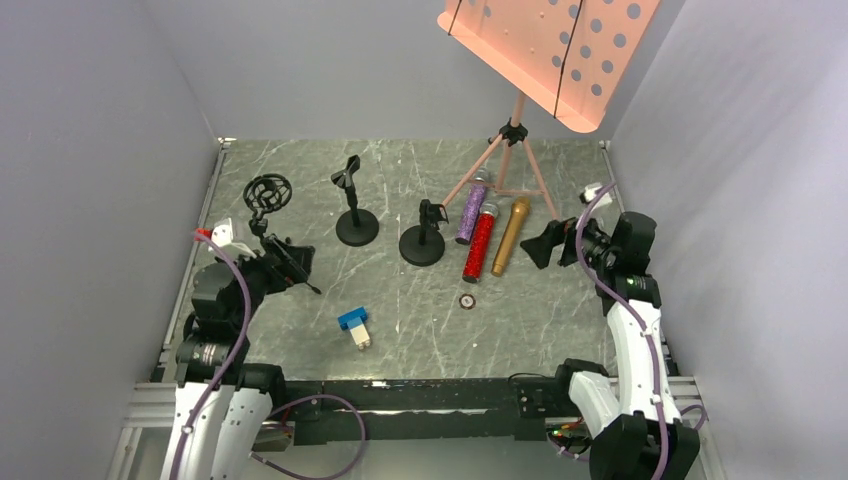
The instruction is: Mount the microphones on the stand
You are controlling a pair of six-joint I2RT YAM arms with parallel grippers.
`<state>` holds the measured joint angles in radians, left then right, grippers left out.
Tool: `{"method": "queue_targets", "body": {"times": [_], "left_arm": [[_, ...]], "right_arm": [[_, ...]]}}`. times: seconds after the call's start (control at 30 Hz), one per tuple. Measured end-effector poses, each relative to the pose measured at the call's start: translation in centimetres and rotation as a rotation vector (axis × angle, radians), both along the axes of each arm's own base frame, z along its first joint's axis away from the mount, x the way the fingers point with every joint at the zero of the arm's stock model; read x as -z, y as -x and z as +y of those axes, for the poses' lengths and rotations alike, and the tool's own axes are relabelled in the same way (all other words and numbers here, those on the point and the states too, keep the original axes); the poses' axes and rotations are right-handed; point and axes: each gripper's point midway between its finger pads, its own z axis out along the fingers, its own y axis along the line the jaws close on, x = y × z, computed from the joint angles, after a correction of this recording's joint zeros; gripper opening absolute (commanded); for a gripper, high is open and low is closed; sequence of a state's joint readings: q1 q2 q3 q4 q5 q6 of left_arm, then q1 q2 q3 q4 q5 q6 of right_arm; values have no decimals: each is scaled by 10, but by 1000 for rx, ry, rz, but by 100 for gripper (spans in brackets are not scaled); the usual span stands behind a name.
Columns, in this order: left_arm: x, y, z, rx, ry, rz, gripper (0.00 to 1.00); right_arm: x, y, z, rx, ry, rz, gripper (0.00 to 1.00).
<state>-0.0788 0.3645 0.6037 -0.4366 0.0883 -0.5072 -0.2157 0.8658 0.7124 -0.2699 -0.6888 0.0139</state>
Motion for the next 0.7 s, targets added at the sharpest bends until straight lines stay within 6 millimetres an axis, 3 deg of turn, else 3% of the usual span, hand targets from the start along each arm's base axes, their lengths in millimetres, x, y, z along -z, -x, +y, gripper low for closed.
{"method": "queue_targets", "body": {"times": [0.13,0.23,0.47,0.7], "left_arm": [[9,-6,-11,2,119,117,99],[6,-10,-7,-42,143,194,99],[-33,-22,2,-73,79,166,99],[-39,-27,10,-48,-38,130,99]], "right_arm": [[10,26,28,-259,34,-40,100],[11,35,34,-333,56,-68,100],[8,41,38,-390,83,-84,100],[10,44,38,-404,100,-90,100]]}}
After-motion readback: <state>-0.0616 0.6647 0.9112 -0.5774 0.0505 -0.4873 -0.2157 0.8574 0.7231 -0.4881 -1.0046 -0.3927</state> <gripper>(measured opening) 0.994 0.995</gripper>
